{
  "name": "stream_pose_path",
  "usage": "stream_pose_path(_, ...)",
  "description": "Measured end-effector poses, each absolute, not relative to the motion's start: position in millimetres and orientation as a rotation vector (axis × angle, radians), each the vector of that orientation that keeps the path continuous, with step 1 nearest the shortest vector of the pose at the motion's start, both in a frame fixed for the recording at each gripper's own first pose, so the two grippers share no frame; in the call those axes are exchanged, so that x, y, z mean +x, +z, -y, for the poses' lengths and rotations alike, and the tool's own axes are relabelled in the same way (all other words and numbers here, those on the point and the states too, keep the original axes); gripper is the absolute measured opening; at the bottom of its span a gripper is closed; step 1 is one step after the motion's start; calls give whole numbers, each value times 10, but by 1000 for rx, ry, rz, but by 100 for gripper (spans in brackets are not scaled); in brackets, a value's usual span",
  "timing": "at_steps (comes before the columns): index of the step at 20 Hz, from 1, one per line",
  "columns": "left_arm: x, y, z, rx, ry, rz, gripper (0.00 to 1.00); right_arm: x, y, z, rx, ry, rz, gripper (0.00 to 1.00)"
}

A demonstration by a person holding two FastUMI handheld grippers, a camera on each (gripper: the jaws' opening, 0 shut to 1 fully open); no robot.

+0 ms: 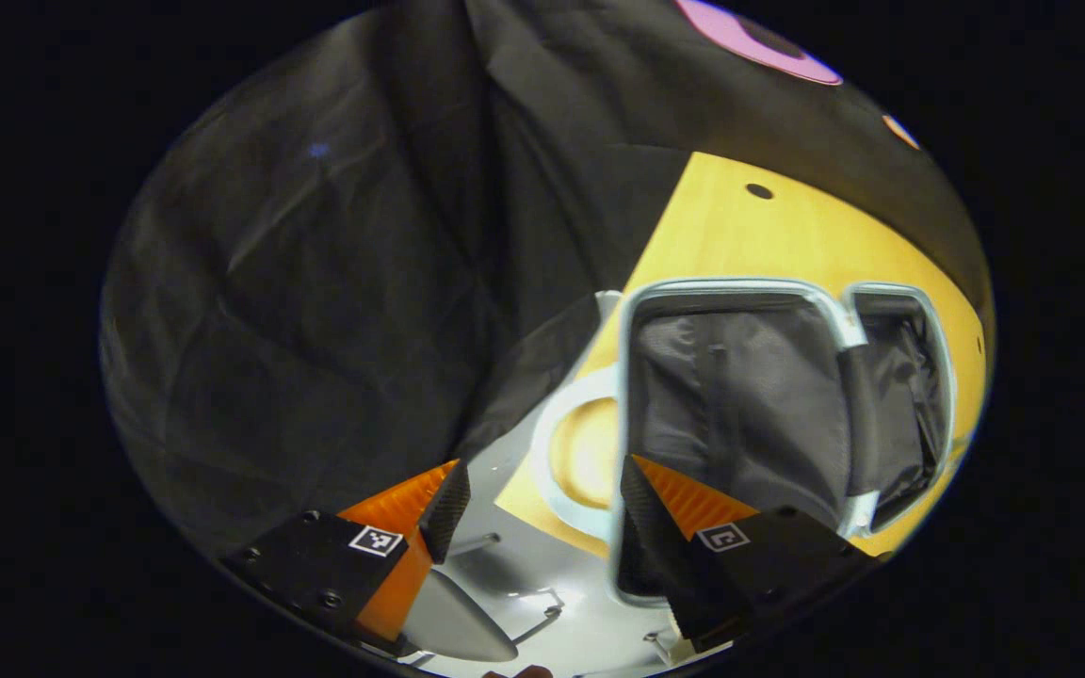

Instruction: First open the suitcase, pack the skin care products into it, and then close the suitcase.

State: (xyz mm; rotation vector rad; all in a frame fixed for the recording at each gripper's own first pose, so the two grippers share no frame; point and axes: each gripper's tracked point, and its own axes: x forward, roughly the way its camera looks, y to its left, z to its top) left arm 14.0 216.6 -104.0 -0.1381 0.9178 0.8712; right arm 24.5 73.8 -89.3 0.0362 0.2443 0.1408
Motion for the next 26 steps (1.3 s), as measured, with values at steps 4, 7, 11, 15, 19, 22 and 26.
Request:
stream_pose_path(4,630,-934,-1167,-174,705,-862,97,303,-918,-616,26,164,-260,98)
stream_pose_path(7,1018,-897,-371,-168,583,-829,97,358,-954,-511,15,174,-274,98)
stream_pose_path(11,1521,-891,641,-171,419,-787,96,410,-999,-445,12,194,-293,98)
stream_pose_path(15,1857,-911,1306,-144,312,-755,96,464,-1073,-460,2,233,-307,94)
stream_pose_path(19,2189,-1010,1887,-175,238,-716,96,516,-1199,-542,-9,288,-330,98)
stream_pose_path(22,2361,-1143,2112,-216,224,-687,96,535,-1324,-602,-29,330,-351,98)
stream_pose_path(26,2701,-1451,2341,-235,202,-639,97,555,-1574,-672,-52,394,-402,98)
